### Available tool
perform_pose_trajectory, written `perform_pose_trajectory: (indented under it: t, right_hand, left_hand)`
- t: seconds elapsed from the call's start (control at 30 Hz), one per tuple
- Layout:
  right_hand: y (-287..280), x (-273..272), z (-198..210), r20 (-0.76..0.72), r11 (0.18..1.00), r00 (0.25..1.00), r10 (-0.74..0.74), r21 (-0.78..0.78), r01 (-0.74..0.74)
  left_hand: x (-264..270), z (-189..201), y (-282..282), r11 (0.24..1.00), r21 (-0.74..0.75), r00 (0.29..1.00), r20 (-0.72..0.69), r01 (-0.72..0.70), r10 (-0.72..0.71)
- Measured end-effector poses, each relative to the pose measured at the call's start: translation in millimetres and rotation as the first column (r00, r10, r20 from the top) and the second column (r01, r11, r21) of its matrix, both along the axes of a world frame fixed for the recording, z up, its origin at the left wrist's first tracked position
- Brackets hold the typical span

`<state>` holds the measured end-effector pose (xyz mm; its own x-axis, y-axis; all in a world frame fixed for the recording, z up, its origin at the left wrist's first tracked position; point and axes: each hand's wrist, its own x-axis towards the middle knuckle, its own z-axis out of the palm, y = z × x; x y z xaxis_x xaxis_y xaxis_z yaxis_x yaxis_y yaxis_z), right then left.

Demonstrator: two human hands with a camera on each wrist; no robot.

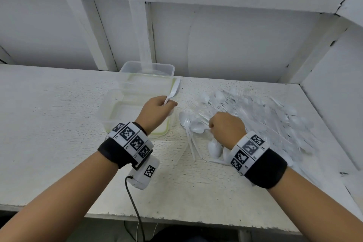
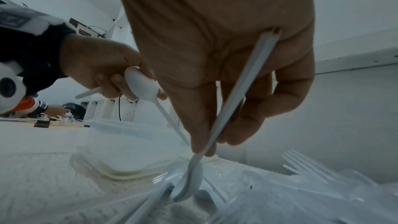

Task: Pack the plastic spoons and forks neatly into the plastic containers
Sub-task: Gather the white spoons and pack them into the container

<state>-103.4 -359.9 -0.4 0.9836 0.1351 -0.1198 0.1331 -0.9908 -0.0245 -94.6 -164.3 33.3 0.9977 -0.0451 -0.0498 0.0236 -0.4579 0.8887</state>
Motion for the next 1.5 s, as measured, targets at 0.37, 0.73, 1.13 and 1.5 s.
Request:
perform_pose_trajectory:
  t: [0.37,0.73,1.13,1.5]
  right_hand:
    - [-4.1,-5.7,12.3,-0.146,0.998,0.989,-0.033,0.043,0.039]
    - [-4.0,-7.1,-1.2,-0.061,0.988,0.992,-0.106,0.103,0.112]
    - [-12.1,-1.5,-3.7,-0.121,0.962,0.976,-0.179,0.188,0.2]
    - [36.0,-4.3,-20.1,-0.349,0.775,0.927,-0.138,0.545,0.321]
  left_hand:
    - [-4.3,-3.5,4.1,0.968,-0.226,0.978,-0.15,0.109,-0.145]
    - [-3.1,-18.9,8.2,0.994,-0.103,0.999,-0.05,-0.02,0.015]
    - [-14.5,-37.2,-6.8,0.909,-0.411,0.971,-0.238,-0.071,-0.032]
    - [-13.9,-44.0,-3.2,0.963,-0.253,0.96,-0.278,-0.098,0.024]
